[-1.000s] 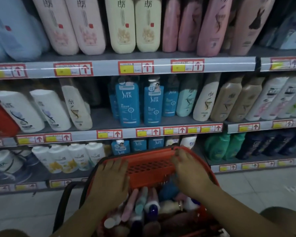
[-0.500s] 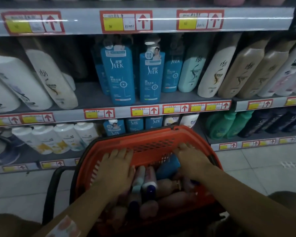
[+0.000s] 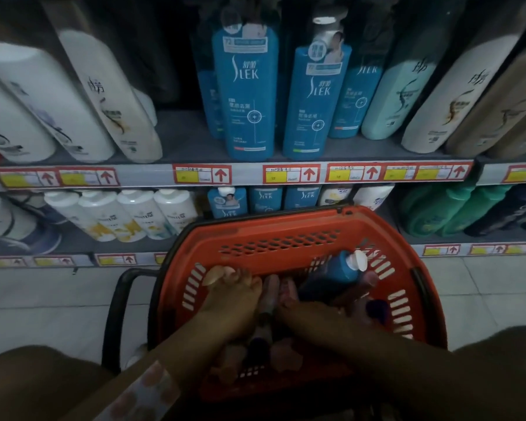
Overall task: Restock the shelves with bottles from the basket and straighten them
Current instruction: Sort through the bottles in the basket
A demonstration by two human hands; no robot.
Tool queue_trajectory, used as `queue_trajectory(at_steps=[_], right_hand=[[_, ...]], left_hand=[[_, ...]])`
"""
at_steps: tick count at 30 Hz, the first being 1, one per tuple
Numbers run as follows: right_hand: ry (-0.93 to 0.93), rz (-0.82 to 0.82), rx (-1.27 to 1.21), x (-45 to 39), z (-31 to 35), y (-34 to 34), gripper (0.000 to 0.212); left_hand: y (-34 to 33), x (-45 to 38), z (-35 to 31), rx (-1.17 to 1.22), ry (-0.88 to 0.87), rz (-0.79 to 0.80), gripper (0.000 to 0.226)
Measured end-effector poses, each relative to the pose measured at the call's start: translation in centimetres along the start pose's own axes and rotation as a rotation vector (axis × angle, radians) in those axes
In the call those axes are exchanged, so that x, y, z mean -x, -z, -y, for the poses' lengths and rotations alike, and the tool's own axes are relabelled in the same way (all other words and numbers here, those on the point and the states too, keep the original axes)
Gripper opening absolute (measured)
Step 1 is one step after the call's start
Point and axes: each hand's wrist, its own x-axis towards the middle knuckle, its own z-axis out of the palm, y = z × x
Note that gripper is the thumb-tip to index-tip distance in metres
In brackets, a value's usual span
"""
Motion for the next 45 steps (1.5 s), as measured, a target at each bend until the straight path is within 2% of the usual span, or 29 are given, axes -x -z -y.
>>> queue_trajectory(at_steps=[2, 5, 7, 9, 11, 12, 14, 15, 17, 19, 20, 21, 23, 24, 27, 28, 30, 32, 37, 41, 45], right_hand=[[0.022, 0.021, 0.037, -0.4, 1.1, -0.6, 0.078], [0.055, -0.021, 0.071, -1.9, 2.1, -2.2, 0.07], [0.106, -0.011, 0.193, -3.0, 2.0, -3.5, 0.07], [0.172, 0.055, 0.296, -4.2, 1.4, -4.4, 0.086], [0.064, 0.022, 0.297, -4.4, 1.6, -3.7, 0.098], [0.083, -0.078, 0.349, -4.3, 2.1, -3.4, 0.093], [0.172, -0.104, 0.353, -4.0, 3.2, -2.2, 0.054], [0.183, -0.099, 0.328, -4.3, 3.5, -2.1, 0.051], [0.184, -0.117, 0.317, -4.7, 4.2, -2.1, 0.063], [0.121, -0.164, 0.297, -4.4, 4.9, -2.1, 0.048], [0.054, -0.21, 0.248, -4.7, 4.8, -2.5, 0.04], [0.001, -0.152, 0.175, -5.0, 4.9, -2.4, 0.044], [-0.036, -0.208, 0.193, -5.7, 4.7, -2.8, 0.062], [-0.015, -0.199, 0.153, -6.1, 4.5, -2.5, 0.062], [0.04, -0.214, 0.042, -6.5, 2.4, -0.3, 0.038], [0.051, -0.261, -0.048, -6.3, 1.8, 0.8, 0.029], [0.073, -0.481, -0.233, -5.4, 0.8, 3.3, 0.018], [0.094, -0.639, -0.412, -4.1, 0.5, 5.4, 0.017], [0.148, -0.608, -0.797, -0.6, 1.6, 8.9, 0.013], [0.166, -0.641, -0.904, 1.5, 2.5, 10.0, 0.014], [0.16, -0.684, -0.961, 3.0, 2.4, 10.3, 0.011]], left_hand=[[-0.5, -0.1, 0.0, 0.002, 0.005, -0.003, 0.059], [-0.9, 0.1, 0.3, -0.008, -0.007, -0.023, 0.058], [-1.2, 0.1, 0.7, -0.041, -0.028, -0.049, 0.055], [-1.3, 0.0, 1.1, -0.025, -0.018, -0.043, 0.054], [-1.3, -0.2, 1.4, 0.0, 0.0, -0.021, 0.055], [-1.3, -0.2, 1.4, 0.004, 0.008, -0.003, 0.056], [-1.0, -0.2, 1.3, -0.001, 0.016, 0.011, 0.059], [-0.9, -0.2, 1.3, 0.0, 0.023, 0.017, 0.059], [-0.5, 0.1, 1.2, -0.001, 0.032, 0.028, 0.06], [-0.2, 0.3, 1.3, 0.0, 0.039, 0.033, 0.059], [-0.1, 0.4, 1.3, 0.006, 0.044, 0.03, 0.056], [0.1, 0.5, 1.4, 0.014, 0.049, 0.027, 0.052], [0.6, 0.8, 1.5, 0.029, 0.052, 0.039, 0.048], [1.0, 0.9, 1.6, 0.03, 0.051, 0.044, 0.049], [2.1, 1.5, 2.0, 0.033, 0.06, 0.018, 0.051], [2.5, 1.7, 2.2, 0.052, 0.063, 0.006, 0.051], [3.1, 2.1, 2.3, 0.116, 0.061, -0.005, 0.054], [3.5, 2.4, 2.1, 0.178, 0.058, 0.011, 0.062], [4.8, 2.9, 1.7, 0.351, 0.083, 0.082, 0.054], [6.2, 3.4, 1.0, 0.452, 0.094, 0.153, 0.066], [7.0, 3.9, 0.5, 0.599, 0.088, 0.162, 0.068]])
